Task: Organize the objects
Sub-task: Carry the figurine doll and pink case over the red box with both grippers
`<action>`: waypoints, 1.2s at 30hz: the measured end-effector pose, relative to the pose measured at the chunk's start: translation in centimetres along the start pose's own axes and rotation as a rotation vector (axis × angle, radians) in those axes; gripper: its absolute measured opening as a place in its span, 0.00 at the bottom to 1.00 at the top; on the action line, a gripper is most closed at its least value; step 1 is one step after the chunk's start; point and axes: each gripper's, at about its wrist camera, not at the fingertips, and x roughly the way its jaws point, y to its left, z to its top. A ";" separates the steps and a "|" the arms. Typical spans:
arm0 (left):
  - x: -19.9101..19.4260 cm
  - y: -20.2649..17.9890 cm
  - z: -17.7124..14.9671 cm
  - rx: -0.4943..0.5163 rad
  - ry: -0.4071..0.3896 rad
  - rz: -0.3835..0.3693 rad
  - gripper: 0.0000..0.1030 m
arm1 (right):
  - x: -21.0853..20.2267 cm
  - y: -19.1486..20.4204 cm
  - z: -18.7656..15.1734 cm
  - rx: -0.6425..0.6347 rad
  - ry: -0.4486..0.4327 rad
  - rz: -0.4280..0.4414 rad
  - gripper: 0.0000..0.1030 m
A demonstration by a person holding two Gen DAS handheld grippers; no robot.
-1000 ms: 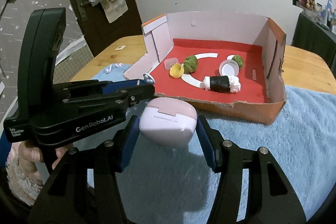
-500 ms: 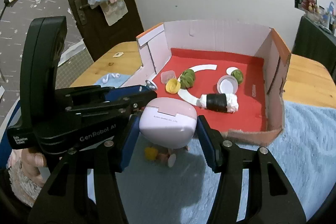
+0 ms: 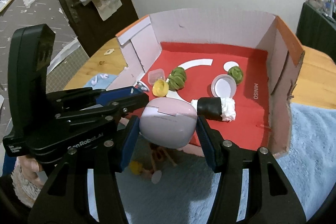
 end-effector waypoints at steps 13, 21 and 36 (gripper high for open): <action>2.7 1.4 0.3 -0.002 0.084 0.007 0.21 | 3.3 -1.2 1.2 0.023 0.093 0.026 0.52; 3.5 1.8 0.0 -0.003 0.108 0.002 0.21 | 4.9 -2.3 1.6 0.054 0.128 0.039 0.52; 5.1 0.8 0.5 0.009 0.122 0.010 0.21 | 4.9 -4.7 1.5 -0.011 0.102 -0.184 0.52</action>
